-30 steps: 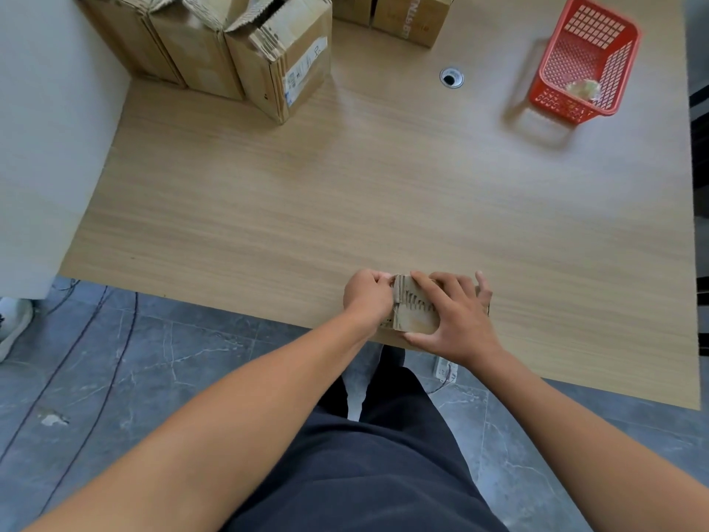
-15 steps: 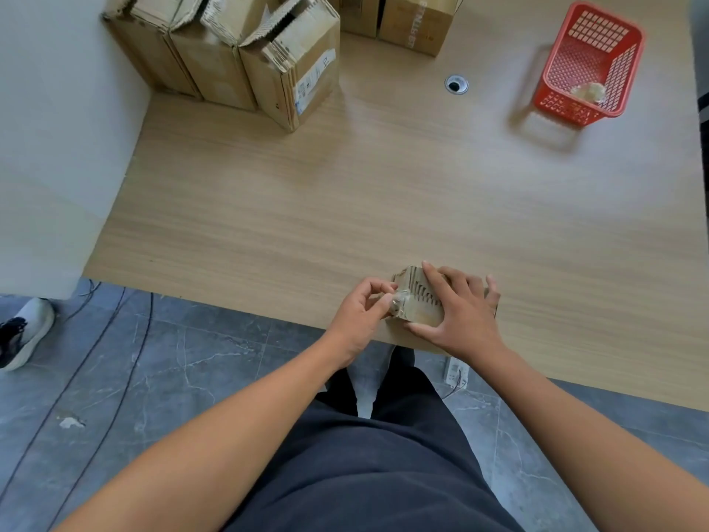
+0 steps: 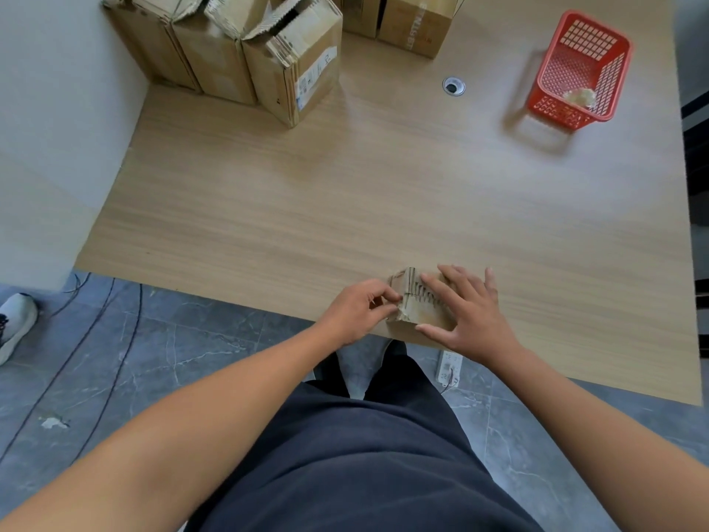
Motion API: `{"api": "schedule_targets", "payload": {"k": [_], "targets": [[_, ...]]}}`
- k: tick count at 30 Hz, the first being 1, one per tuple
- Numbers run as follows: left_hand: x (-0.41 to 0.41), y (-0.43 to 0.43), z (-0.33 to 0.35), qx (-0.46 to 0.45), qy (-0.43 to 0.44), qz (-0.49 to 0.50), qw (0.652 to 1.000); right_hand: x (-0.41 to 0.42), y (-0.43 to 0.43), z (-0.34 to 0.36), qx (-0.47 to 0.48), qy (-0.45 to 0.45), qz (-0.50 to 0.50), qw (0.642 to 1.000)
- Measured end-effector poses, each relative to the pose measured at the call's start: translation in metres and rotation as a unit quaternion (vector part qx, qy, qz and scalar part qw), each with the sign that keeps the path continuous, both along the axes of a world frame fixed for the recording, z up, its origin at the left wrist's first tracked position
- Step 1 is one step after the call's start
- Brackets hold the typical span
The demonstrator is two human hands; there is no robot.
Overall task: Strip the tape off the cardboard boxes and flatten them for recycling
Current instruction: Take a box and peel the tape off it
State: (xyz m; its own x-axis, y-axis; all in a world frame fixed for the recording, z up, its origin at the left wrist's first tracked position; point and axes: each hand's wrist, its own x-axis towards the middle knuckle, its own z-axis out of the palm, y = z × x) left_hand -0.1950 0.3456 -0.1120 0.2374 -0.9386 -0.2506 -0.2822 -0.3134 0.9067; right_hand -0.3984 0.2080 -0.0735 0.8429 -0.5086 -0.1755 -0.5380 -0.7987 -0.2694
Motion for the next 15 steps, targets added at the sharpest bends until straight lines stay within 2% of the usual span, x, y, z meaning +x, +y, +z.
{"api": "schedule_targets", "payload": {"k": [4,6,9,11,15], "targets": [[-0.005,-0.001,-0.004,-0.037,-0.049,-0.003,0.998,-0.001,-0.002,-0.004,-0.035,-0.002,-0.012,0.999],[-0.012,0.000,-0.004,-0.029,-0.059,0.040,0.997,0.002,0.000,-0.004,-0.055,0.002,-0.046,0.997],[-0.022,0.005,-0.002,-0.022,-0.035,0.146,0.988,0.019,0.009,-0.003,-0.066,0.006,-0.123,0.990],[-0.021,0.010,-0.003,-0.023,0.000,0.164,0.986,0.028,0.014,-0.003,-0.047,0.030,-0.155,0.986],[0.001,0.016,-0.002,0.001,0.084,0.144,0.986,0.018,0.008,-0.003,0.016,0.045,-0.108,0.993]]}}
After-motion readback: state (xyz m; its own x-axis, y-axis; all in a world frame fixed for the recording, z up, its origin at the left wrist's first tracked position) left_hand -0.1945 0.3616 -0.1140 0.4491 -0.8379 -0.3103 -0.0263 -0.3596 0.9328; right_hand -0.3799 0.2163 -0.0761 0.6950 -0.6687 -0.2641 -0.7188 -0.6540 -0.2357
